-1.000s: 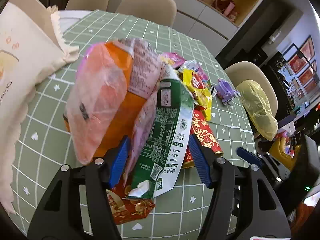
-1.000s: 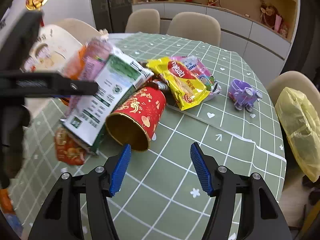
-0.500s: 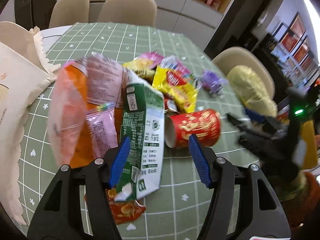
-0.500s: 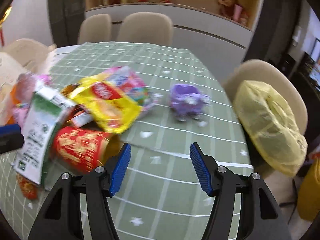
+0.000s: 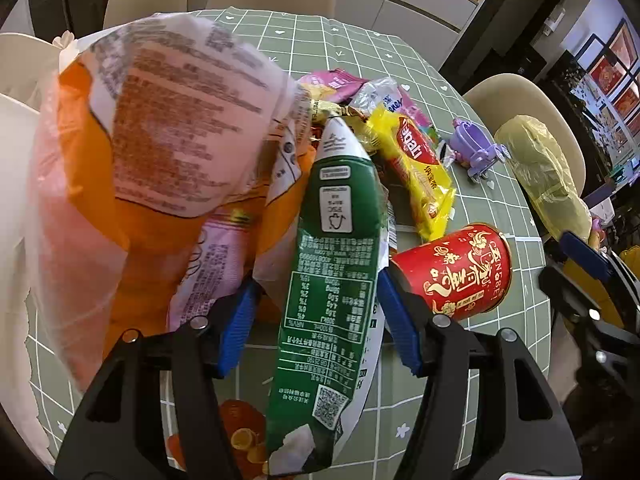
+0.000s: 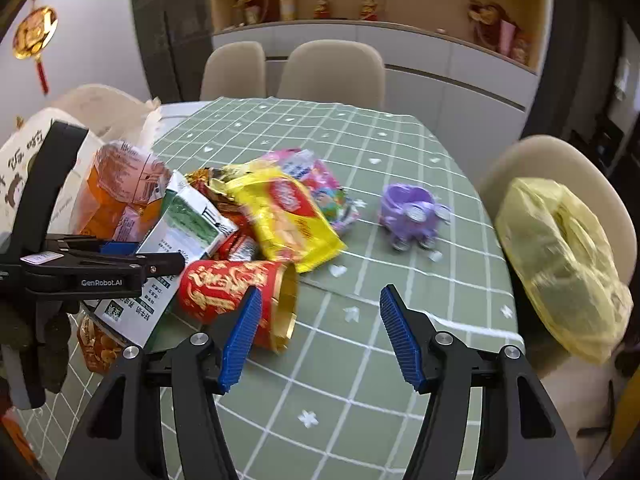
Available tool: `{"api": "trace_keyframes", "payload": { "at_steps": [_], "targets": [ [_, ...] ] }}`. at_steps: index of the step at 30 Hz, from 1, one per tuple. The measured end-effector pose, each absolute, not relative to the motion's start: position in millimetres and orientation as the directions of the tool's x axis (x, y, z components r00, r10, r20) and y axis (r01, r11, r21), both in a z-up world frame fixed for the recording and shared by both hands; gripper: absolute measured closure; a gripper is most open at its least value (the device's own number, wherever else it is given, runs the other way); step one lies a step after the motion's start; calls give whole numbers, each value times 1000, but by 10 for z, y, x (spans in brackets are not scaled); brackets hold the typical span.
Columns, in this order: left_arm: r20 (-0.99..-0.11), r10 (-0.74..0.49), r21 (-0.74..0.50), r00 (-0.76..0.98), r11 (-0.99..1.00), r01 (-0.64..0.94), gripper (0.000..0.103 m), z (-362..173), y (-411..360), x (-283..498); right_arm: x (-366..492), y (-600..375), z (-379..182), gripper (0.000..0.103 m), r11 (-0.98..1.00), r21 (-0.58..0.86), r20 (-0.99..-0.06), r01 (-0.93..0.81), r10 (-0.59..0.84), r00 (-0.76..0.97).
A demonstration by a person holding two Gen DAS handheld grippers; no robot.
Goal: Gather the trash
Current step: 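Lift the green milk carton with the left tool while the right tool grasps the red cup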
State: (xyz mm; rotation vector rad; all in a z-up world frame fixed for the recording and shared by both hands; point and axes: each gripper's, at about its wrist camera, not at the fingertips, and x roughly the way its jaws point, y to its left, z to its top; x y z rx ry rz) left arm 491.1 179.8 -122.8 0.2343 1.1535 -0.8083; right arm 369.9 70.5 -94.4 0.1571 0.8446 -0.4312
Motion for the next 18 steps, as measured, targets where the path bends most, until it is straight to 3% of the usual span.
{"api": "trace_keyframes", "payload": {
  "at_steps": [5,8,11,18],
  "targets": [
    [-881,-449,-234,150,688,687,46,-1207,1825,4899,3887,574,-1184,45,891,-107,-785,442,-348,512],
    [-880,-456,-236,136,668,706,46,-1191,1836,4878,3792,296,-1170,45,801,-219,-768,557,-494,408],
    [-875,-469,-251,121,653,714,46,-1189,1819,4892,3621,41,-1164,44,769,-162,-800,618,-469,374],
    [-870,-481,-267,109,645,716,46,-1244,1772,4909,3424,145,-976,45,827,-9,-767,562,-366,527]
  ]
}}
